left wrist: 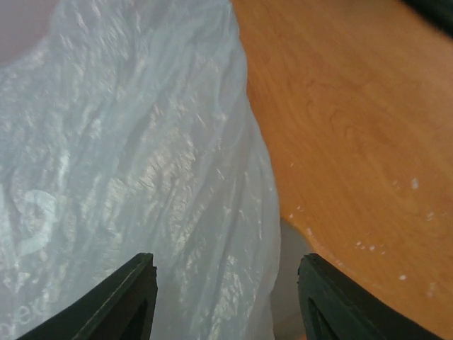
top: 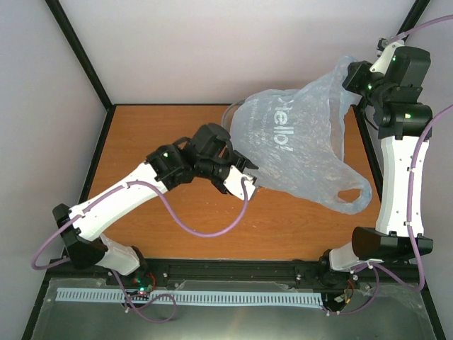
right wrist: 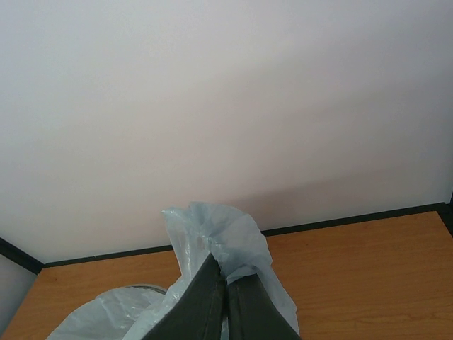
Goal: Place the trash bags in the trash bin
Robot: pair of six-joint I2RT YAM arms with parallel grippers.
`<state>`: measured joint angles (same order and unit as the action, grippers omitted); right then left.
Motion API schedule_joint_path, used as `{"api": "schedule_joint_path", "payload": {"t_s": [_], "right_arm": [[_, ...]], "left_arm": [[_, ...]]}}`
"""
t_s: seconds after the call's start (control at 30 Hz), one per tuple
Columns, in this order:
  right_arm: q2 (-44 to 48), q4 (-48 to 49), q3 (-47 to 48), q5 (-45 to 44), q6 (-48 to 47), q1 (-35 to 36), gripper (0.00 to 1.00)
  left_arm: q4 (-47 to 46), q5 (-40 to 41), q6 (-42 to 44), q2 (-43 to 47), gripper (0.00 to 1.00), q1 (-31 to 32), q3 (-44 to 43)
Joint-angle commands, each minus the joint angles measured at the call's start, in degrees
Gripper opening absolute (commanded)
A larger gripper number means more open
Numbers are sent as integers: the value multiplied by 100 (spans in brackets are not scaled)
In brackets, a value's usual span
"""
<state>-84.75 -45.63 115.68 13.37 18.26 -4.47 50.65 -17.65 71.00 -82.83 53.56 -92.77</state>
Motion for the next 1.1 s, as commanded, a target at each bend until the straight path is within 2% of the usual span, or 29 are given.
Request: {"api": "schedule_joint_path", "payload": {"t_s": [0.0, 0.1, 0.17, 0.23, 0.27, 0.33, 0.37, 0.43, 0.57, 0.67, 0.8, 0.97, 1.07], "right_arm": [[63, 19, 92, 62, -28, -45, 3], [65, 36, 82, 66, -11, -44, 3], [56, 49, 95, 61, -5, -44, 3], [47, 54, 123, 65, -14, -45, 3], [46, 52, 142, 61, -24, -45, 3], [46, 37, 200, 49, -58, -53, 3], [42, 25, 250, 46, -81, -53, 3], [23, -25, 385, 64, -154, -62, 3], [-15, -117, 607, 215, -297, -106, 3], [-7, -140, 624, 372, -325, -114, 3], [11, -114, 599, 563, -282, -115, 3], [50, -12, 614, 1007, -178, -115, 3], [87, 132, 606, 1440, -42, -115, 3]], "left_arm": [[-2087, 1024, 687, 440, 57, 133, 967], [-2347, 1473, 1041, 390, 57, 146, 1343], [-2433, 1620, 1038, 318, 49, 146, 1339], [-2688, 1686, 951, 288, 37, 146, 1317], [-2865, 1724, 910, 266, 29, 146, 1289], [-3207, 1812, 746, 192, 5, 142, 1148], [-3392, 1829, 562, 132, 1, 120, 1019], [-3448, 1727, -259, -103, 1, -11, 481], [-2492, 1122, -2278, -1127, 1, -617, -1380], [-2177, 528, -3316, -1663, 1, -1112, -2329], [-2351, -419, -4566, -1992, 1, -1714, -2492], [-2387, -1029, -5919, -2445, 1, -2134, -2566], [-2419, -1435, -6388, -2562, 1, -2241, -2371]]}}
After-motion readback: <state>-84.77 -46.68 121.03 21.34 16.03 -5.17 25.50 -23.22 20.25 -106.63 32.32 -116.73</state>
